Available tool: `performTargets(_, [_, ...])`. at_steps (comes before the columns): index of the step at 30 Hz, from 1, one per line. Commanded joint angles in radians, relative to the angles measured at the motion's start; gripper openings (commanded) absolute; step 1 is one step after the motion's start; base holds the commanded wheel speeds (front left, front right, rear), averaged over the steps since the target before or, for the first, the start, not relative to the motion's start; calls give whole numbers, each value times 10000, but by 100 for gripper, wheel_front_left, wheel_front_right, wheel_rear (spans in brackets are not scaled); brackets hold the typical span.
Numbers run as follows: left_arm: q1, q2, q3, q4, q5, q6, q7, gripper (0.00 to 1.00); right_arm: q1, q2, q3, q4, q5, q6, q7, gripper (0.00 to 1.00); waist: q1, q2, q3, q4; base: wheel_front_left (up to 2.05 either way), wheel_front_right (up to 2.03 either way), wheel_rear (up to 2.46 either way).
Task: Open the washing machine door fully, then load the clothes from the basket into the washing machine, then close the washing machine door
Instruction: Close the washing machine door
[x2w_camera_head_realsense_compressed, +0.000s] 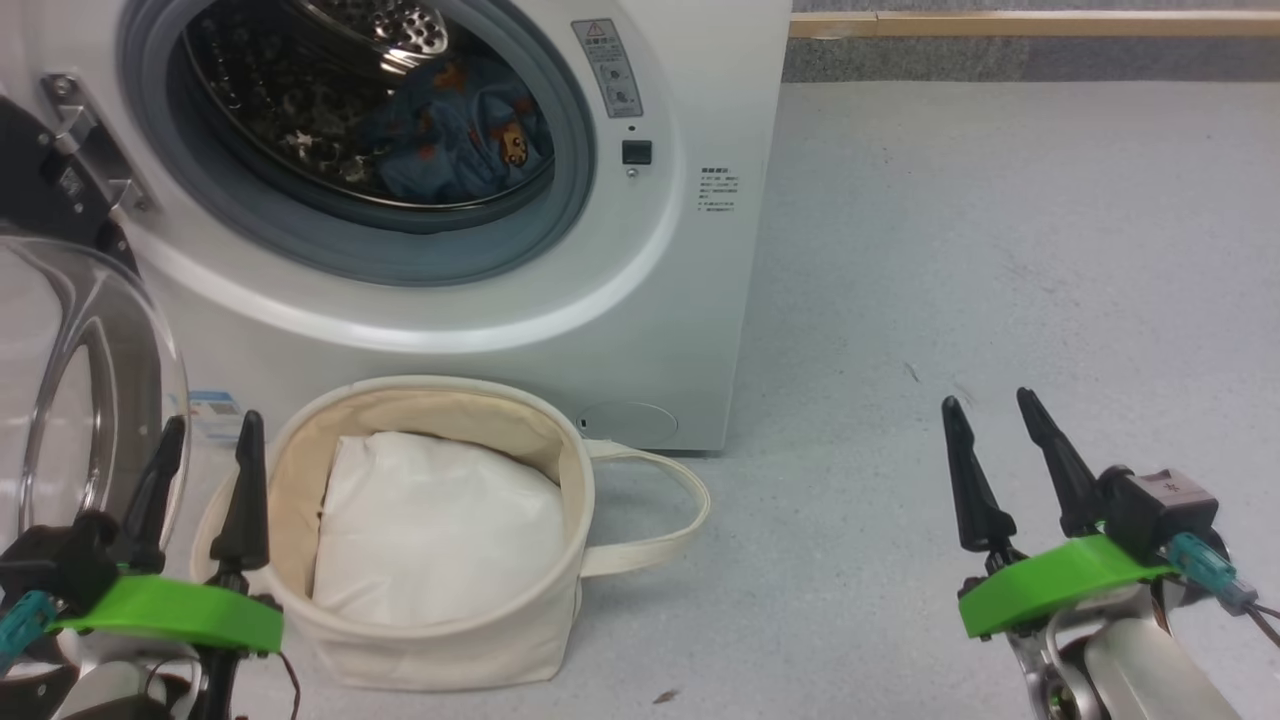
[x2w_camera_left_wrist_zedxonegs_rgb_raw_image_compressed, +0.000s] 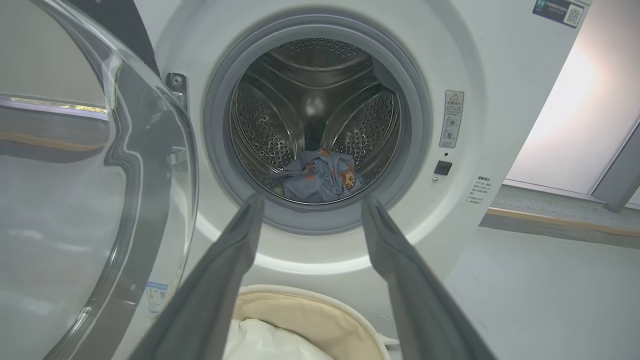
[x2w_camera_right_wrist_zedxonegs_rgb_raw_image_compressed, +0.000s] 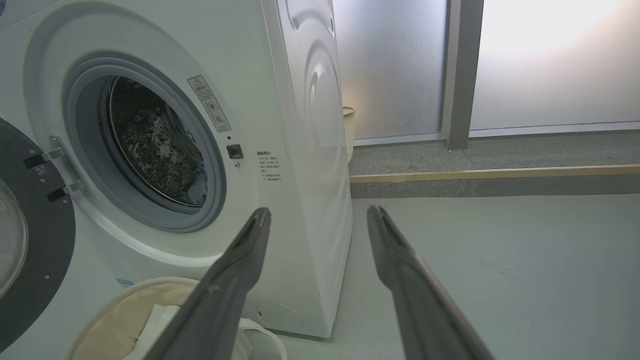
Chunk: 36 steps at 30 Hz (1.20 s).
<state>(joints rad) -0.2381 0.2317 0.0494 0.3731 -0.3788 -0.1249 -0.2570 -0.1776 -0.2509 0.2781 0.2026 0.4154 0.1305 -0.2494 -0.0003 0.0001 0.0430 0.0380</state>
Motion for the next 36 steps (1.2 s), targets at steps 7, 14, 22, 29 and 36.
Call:
performTargets(7, [-419,259,346,-340,76,-57,-47,100,-285,-77,192,-264,36,2,-124,100,3,-1,-31,52,-18,18,0])
performTargets(14, [-387,264,351,-375,102,-57,-47,100,-279,-98,206,-243,63,2,-124,100,3,-1,-57,114,0,0,0])
performTargets(22, [-365,262,332,-358,98,-57,-47,100,-291,-91,237,-198,77,2,-124,100,3,-1,-66,173,0,0,0])
performTargets(29, [-311,230,219,-549,-4,-57,-47,100,-295,-91,250,-174,79,2,-124,100,3,-1,-125,356,0,0,0])
performTargets(36, [-208,321,110,-447,-56,-58,-47,100,-271,-77,322,-154,96,2,-124,100,3,-1,-204,720,0,0,0])
